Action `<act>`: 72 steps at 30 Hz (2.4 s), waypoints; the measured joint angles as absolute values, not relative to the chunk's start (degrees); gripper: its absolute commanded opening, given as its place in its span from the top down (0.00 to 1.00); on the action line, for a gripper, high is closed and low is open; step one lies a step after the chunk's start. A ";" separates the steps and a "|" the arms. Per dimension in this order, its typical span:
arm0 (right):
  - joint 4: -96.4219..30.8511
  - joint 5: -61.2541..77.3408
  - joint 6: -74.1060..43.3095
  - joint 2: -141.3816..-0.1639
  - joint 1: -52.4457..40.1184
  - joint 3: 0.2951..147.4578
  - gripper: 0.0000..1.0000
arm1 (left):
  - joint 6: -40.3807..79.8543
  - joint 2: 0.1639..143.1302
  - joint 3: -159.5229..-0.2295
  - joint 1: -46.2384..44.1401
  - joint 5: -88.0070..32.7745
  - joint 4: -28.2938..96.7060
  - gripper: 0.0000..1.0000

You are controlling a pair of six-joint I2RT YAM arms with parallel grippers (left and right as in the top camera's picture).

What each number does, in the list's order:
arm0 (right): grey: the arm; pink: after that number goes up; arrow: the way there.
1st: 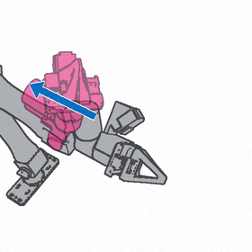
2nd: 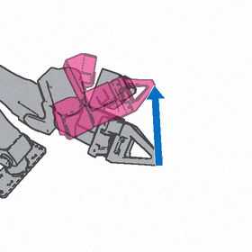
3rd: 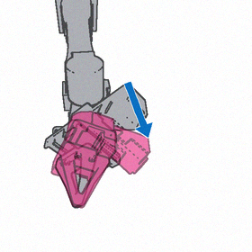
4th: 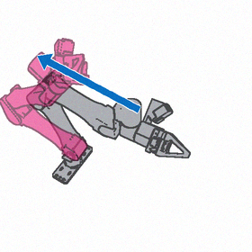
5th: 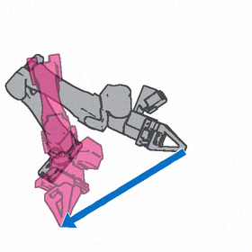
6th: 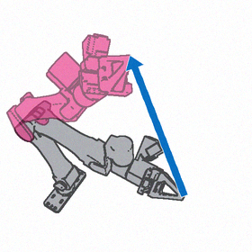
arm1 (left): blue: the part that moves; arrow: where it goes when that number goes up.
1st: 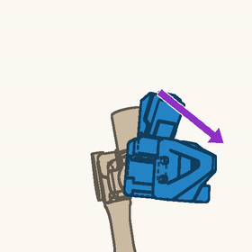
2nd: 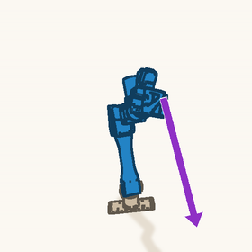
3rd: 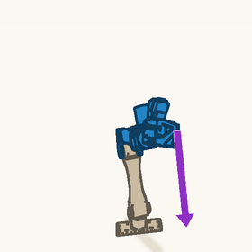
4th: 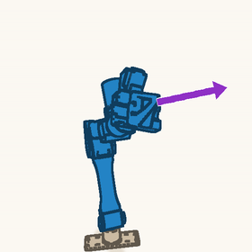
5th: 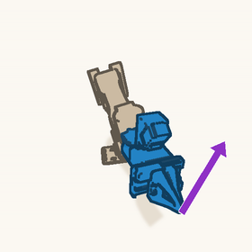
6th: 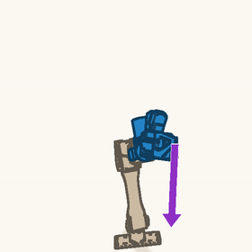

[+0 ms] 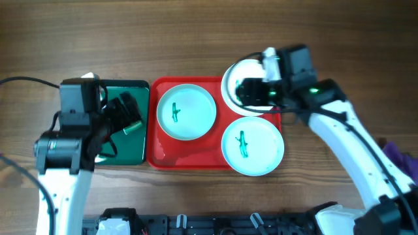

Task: Clean dirty plates on tray and stack at the side
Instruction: 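Reach left gripper to the sponge and right gripper to the lower-left plate, then grasp the sponge with left gripper and scrub the plate held by right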

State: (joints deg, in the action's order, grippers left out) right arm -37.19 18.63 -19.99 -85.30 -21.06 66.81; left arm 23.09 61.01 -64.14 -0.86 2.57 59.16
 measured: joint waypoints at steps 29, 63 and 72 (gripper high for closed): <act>-28.82 7.25 -37.58 -115.24 -34.89 73.78 0.96 | 26.65 78.65 -64.16 5.69 4.69 57.14 0.18; -30.61 12.27 -35.62 -115.31 -33.50 73.84 0.96 | 13.43 93.95 -74.04 5.74 -1.61 56.23 0.96; -31.66 14.96 -34.63 -115.31 -30.96 73.87 0.96 | 13.06 92.29 -73.60 -6.74 -8.29 50.50 0.96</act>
